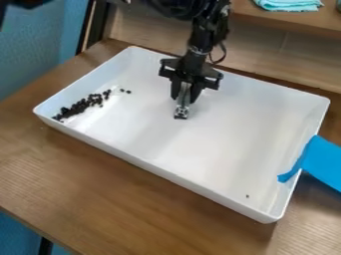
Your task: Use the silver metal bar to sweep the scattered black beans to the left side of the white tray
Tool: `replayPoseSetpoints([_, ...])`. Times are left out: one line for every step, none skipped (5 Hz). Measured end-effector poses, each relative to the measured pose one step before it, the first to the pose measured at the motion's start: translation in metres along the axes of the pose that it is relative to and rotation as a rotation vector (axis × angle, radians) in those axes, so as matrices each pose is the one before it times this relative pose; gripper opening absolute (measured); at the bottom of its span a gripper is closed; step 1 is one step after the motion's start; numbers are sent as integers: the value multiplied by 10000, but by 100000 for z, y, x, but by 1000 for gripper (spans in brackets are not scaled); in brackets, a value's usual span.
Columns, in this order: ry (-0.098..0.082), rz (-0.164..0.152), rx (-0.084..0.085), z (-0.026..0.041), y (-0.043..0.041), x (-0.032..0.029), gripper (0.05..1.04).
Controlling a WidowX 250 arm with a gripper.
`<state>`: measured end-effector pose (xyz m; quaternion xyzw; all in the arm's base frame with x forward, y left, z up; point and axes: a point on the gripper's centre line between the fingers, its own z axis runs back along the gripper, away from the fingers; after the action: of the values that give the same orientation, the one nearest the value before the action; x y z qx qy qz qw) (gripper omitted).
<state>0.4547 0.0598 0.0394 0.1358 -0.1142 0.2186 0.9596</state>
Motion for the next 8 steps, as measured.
replayPoseSetpoints([146,62,-80,-196,632,119,389])
replayPoseSetpoints([286,71,-139,-449,1972,-480,389])
replayPoseSetpoints([514,153,-7,-512,4882,-443,389])
replayPoseSetpoints([134,-31,39,-562,3665,-258,389])
replayPoseSetpoints([-322,-240,107,-651,2878,-187,389])
replayPoseSetpoints([-359,-467,-175,359,464,-563,389])
replayPoseSetpoints([232,74,-692,2037,-748,-433,389])
replayPoseSetpoints([267,-285,-287,2280,-2308,-660,389])
